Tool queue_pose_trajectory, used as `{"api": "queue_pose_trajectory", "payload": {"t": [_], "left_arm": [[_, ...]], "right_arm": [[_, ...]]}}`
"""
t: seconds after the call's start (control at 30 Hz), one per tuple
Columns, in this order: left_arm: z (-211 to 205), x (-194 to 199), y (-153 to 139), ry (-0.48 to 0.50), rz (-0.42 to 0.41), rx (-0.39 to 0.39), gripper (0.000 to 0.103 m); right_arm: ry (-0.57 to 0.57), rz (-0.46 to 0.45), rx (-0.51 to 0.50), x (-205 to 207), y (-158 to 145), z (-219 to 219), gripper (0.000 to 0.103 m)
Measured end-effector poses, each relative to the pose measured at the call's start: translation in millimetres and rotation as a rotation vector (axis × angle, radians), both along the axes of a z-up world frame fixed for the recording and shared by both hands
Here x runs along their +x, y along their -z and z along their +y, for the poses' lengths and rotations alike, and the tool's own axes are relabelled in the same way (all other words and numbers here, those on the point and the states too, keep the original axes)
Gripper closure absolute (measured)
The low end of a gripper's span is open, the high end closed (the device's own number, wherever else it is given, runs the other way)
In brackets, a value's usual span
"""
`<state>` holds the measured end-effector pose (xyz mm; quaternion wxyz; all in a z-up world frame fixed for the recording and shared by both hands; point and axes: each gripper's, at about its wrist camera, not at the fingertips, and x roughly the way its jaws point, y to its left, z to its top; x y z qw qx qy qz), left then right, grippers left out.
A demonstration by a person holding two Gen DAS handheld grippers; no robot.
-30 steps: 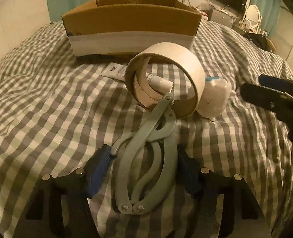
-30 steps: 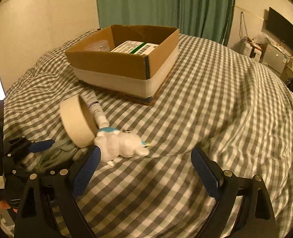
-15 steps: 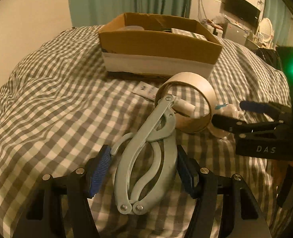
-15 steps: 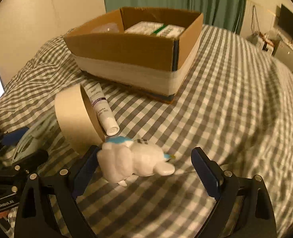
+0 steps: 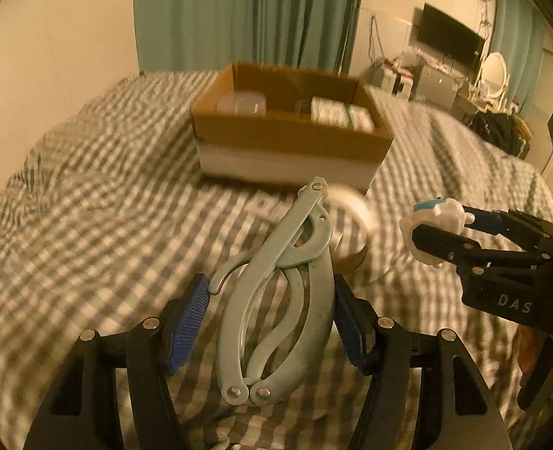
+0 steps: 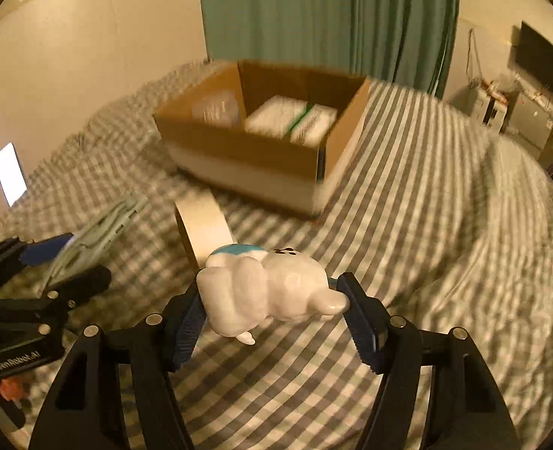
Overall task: Organize objects
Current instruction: 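Place the white figurine with the right tool while the left tool places the clip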
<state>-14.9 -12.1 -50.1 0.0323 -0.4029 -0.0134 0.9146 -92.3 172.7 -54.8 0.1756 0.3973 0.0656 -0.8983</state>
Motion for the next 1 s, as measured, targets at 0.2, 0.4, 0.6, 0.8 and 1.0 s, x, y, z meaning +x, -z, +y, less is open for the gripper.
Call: {"api": "queue_pose_trajectory", "payload": {"t": [0.2, 0.4, 0.6, 0.8, 1.0], "left_arm": [[3.0, 3.8, -40.0, 0.018, 0.074, 0.003, 0.037], [-1.7, -0.6, -75.8, 0.017, 0.141, 0.010, 0.037], [-7.0, -17.3, -114.6, 0.005, 0.216, 0.002, 0.037], [-9.9, -47.5, -126.0, 0.004, 0.249, 0.002, 0.037], [-17.3, -95.0, -114.4, -0.005, 0.236, -0.014, 0.037]], "right_arm": [[0.007, 0.113, 0.013, 18.8, -60.6, 2.3, 0.035], [0.008, 0.179, 0.026, 35.6, -98.3, -1.3, 0.035], [0.012, 0.241, 0.024, 32.8, -135.9, -6.7, 0.035], [0.019, 0.276, 0.028, 7.9, -159.2, -13.6, 0.035], [0.029, 0.266, 0.034, -38.3, -154.1, -20.6, 0.035]]}}
